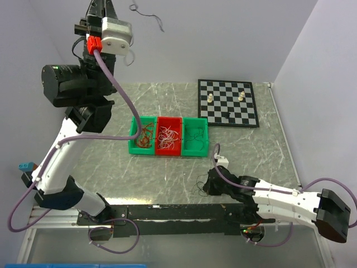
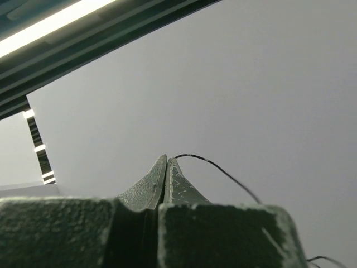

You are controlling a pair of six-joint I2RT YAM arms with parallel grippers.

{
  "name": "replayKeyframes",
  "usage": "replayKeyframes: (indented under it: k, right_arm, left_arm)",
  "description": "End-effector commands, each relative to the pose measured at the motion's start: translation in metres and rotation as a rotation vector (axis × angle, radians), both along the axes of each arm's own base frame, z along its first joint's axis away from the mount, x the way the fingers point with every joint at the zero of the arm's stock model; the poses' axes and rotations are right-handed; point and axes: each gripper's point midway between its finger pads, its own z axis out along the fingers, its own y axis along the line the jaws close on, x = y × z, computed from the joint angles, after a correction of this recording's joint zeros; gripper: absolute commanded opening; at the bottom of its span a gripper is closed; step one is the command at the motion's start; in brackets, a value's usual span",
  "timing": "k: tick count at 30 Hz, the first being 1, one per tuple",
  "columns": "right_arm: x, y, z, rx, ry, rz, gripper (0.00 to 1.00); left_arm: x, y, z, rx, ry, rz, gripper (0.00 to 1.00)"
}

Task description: Untangle the cables

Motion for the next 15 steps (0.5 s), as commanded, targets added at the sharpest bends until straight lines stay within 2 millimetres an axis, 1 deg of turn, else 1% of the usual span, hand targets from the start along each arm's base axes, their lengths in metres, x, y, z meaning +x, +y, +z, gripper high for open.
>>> replayKeyframes:
  k: [1,3,4,5,6,7,8,9,11,13,15]
  right_arm:
    - [0.000,-0.004,-0.001,-0.011,0.006,-0.037,0.00]
    - [0.001,-0.004,0.004,0.001,-0.007,-0.039,0.00]
    - [0.002,-0.003,0.007,0.014,-0.017,-0.043,0.00]
    - [0.004,0.000,0.015,0.043,-0.040,-0.033,0.00]
    - [0.008,0.005,0.027,0.080,-0.076,-0.020,0.00]
    - [0.013,0.008,0.042,0.108,-0.122,-0.014,0.00]
    - [0.019,0.009,0.061,0.129,-0.172,-0.015,0.00]
    - [0.025,0.006,0.078,0.133,-0.221,-0.022,0.00]
    - [0.035,0.003,0.117,0.146,-0.311,-0.032,0.00]
    - [0.044,-0.004,0.152,0.148,-0.398,-0.041,0.00]
    - [0.050,-0.013,0.178,0.134,-0.460,-0.065,0.00]
  left_arm:
    - [-0.006,0.005,0.003,-0.006,-0.059,0.023,0.01]
    - [-0.004,-0.001,0.002,-0.002,-0.038,-0.016,0.01]
    - [0.000,-0.009,-0.005,0.024,-0.005,-0.049,0.01]
    - [0.003,-0.017,-0.013,0.052,0.024,-0.081,0.01]
    - [0.004,-0.027,-0.022,0.078,0.050,-0.128,0.01]
    - [0.010,-0.039,-0.038,0.117,0.094,-0.171,0.01]
    - [0.013,-0.050,-0.050,0.145,0.131,-0.219,0.01]
    - [0.020,-0.064,-0.070,0.168,0.186,-0.263,0.01]
    - [0.028,-0.084,-0.101,0.198,0.269,-0.344,0.01]
    - [0.038,-0.103,-0.134,0.215,0.351,-0.400,0.01]
    - [0.048,-0.121,-0.167,0.230,0.437,-0.451,0.01]
